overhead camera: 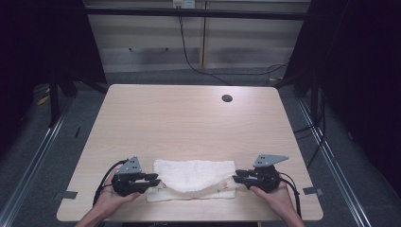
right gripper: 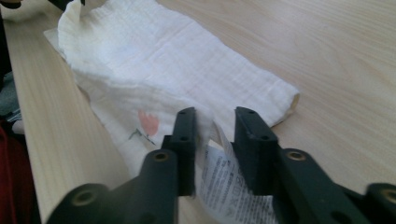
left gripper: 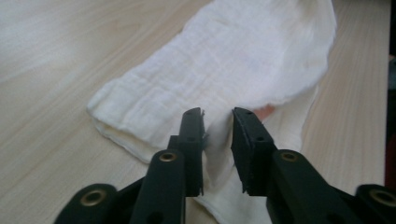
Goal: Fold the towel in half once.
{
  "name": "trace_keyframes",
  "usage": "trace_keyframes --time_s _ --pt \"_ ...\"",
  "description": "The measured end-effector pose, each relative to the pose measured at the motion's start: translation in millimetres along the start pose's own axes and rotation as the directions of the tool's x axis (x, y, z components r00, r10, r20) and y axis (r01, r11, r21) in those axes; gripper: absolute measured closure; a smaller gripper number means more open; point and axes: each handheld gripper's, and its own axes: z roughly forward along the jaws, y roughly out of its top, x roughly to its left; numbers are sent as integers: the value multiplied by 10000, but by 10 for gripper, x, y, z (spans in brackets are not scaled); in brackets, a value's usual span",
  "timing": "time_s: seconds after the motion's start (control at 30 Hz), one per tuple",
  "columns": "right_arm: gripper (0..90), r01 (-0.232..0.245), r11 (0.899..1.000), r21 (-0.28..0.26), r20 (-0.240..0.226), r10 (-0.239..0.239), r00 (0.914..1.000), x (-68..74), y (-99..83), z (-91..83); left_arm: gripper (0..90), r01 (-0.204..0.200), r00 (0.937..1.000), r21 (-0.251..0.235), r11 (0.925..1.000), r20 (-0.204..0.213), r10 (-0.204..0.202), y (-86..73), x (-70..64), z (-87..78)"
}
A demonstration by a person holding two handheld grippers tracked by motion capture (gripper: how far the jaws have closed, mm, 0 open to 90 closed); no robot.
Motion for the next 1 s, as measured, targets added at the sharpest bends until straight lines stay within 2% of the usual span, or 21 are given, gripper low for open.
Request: trace_keyframes --time_s 0.1,0.2,0.3,0.4,0.53,0.67,0.8,0.9,1.0 --pt "600 -62 10000 -13 95 62 9999 24 -14 -46 687 228 9997 -384 9990 81 -225 63 34 -27" --pt "561 -147 9993 -341 53 149 9999 30 39 -111 664 227 9997 -619 9978 108 -221 84 47 -65" --pt "538 -192 9973 -710 -34 190 9998 32 99 -170 657 169 9994 -482 9987 -293 -184 84 71 -81" --pt "537 -174 9983 -561 145 183 9997 13 129 -154 660 243 9979 -215 9995 -602 -255 84 119 -10" --pt "636 15 9997 -252 45 -14 10000 -23 178 -17 680 204 9978 176 9996 -630 -192 101 183 135" --pt "700 104 9995 288 11 -104 9999 -87 235 243 701 368 9966 346 9987 -753 -341 123 287 243" --pt "723 80 9969 783 118 -89 9999 -172 265 450 724 500 9956 641 9967 -827 -446 95 343 328" --pt "727 15 9944 1058 413 -59 9991 -226 270 536 732 244 9954 849 9961 -942 -164 65 341 344" --pt "746 -60 9951 987 568 4 9984 -287 265 557 747 240 9947 849 9961 -1019 -153 51 340 330"
